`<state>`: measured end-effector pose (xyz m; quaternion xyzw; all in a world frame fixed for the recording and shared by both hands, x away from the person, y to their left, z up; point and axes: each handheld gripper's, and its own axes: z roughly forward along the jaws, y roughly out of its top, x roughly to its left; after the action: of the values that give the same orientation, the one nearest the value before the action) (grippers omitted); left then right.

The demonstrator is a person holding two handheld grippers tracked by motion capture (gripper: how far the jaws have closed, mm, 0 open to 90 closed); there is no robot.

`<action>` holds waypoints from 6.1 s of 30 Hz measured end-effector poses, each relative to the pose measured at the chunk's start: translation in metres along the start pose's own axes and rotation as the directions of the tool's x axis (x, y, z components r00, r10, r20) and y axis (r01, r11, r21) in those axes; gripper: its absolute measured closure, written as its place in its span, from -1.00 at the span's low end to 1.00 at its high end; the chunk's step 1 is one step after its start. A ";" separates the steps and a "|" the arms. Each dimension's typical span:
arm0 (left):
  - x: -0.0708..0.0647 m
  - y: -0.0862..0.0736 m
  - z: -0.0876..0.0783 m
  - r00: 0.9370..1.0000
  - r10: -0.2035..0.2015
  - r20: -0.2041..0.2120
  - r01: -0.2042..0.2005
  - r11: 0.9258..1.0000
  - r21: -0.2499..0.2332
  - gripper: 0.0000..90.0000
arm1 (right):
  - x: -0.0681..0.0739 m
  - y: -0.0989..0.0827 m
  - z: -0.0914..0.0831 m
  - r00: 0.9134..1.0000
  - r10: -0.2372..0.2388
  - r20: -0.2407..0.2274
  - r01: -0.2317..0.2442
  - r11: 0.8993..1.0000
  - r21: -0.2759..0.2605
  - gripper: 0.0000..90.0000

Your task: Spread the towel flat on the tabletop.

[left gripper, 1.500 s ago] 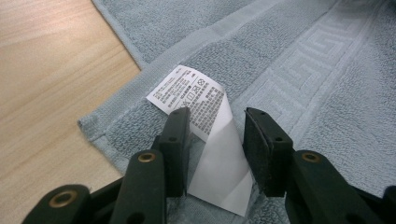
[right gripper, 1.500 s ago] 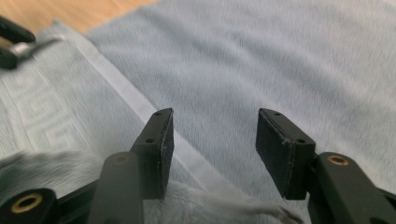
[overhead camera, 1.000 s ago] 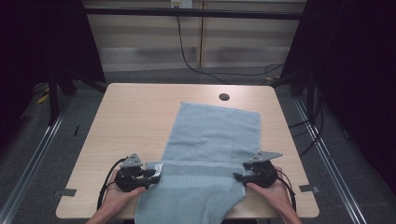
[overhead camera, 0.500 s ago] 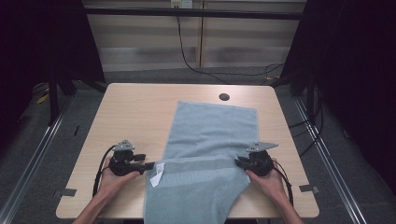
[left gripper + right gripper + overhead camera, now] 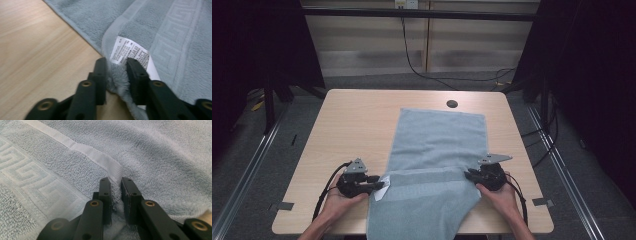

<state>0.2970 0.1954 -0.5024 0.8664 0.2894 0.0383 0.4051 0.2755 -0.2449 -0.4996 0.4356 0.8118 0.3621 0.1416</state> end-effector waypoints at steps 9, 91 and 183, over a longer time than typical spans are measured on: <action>0.014 0.002 -0.004 0.997 -0.072 0.024 0.073 0.996 -0.051 0.76 | -0.001 0.003 0.004 1.000 0.010 -0.003 -0.010 1.000 -0.003 0.80; -0.009 0.020 0.004 0.988 -0.019 0.156 0.027 0.998 -0.055 0.33 | 0.030 0.009 -0.031 0.979 -0.088 -0.186 0.075 0.994 -0.081 0.17; 0.011 0.011 0.011 0.999 0.035 -0.024 -0.035 0.999 -0.010 0.79 | 0.050 -0.009 -0.003 0.977 -0.108 -0.182 0.115 0.993 0.030 0.87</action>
<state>0.3147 0.1888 -0.5037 0.8687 0.2788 0.0575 0.4054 0.2394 -0.2085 -0.4992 0.3577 0.8515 0.3751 0.0791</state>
